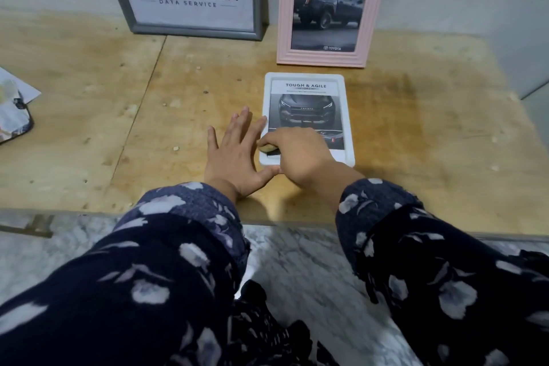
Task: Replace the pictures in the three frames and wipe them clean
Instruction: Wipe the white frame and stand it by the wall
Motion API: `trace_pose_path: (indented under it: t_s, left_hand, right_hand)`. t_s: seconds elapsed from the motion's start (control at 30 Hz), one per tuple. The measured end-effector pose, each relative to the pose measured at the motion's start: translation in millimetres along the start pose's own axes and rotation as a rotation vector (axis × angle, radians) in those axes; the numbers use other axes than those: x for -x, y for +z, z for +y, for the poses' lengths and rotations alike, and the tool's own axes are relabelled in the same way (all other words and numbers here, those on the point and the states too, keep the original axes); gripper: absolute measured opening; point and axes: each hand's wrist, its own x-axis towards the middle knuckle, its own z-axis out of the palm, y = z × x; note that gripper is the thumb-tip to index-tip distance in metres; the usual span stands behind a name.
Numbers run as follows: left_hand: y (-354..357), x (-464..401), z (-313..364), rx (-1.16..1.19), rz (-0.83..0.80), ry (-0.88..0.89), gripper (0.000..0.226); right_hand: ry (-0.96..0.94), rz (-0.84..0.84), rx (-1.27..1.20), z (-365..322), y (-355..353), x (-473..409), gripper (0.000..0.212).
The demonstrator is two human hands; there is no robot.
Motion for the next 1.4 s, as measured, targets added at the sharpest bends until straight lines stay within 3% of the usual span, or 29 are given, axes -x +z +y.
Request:
trace_pose_path:
  t_s: [0.4,0.63,0.87,1.13,1.4]
  left_hand:
    - [2,1,1,0.002,-0.018,0.019,0.099]
    - [2,0,-1,-0.017,-0.010,0.031,0.098]
    - [3,-1,-5,0.017,0.006,0.025,0.100]
    - [2,1,-2,0.024,0.009,0.030,0.099]
    - [1,1,-1,0.039,0.021,0.025,0.096]
  right_hand:
    - [-0.060,-0.040,0.025,-2,-4,16,0.026]
    - [0.060,-0.023,-0.171,9,0,18,0.029]
    - [0.157,0.002,-0.216,23,2,28,0.045]
    - [0.186,0.049,-0.108,34,6,42,0.043]
    - [0.231,-0.006,-0.036,44,-8,56,0.049]
